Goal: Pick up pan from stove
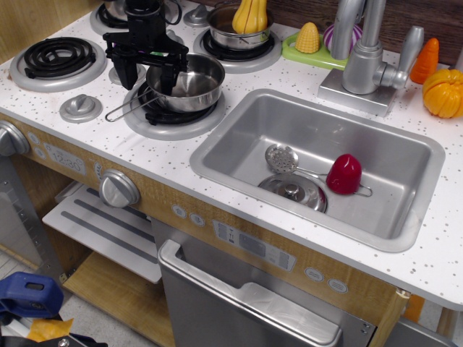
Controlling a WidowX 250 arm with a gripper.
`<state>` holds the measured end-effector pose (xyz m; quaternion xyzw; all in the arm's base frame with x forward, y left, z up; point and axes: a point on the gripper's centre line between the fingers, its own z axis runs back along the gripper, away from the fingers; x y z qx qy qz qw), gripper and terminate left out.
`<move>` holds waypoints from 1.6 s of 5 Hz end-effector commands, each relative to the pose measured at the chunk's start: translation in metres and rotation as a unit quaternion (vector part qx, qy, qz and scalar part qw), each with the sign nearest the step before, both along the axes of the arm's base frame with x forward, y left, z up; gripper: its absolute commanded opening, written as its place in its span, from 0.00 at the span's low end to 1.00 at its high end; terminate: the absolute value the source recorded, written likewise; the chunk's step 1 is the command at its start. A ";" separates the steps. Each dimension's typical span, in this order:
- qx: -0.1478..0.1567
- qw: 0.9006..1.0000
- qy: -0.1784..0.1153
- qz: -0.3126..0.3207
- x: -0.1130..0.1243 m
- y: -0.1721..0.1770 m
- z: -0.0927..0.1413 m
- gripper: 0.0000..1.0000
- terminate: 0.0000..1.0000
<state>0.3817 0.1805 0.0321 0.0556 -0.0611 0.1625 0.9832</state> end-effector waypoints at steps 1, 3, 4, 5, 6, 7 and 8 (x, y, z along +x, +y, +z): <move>-0.004 1.000 -0.023 0.003 0.008 0.007 0.011 0.00 0.00; 0.015 0.999 -0.037 0.013 0.006 0.012 0.024 0.00 0.00; 0.035 0.999 -0.029 0.016 0.007 0.017 0.056 0.00 0.00; 0.081 0.996 -0.044 0.013 0.003 0.021 0.095 0.00 0.00; 0.107 0.993 -0.052 0.014 0.002 0.025 0.128 0.00 0.00; 0.119 0.991 -0.054 0.015 0.000 0.030 0.155 0.00 0.00; 0.121 0.991 -0.058 0.010 -0.004 0.030 0.155 0.00 1.00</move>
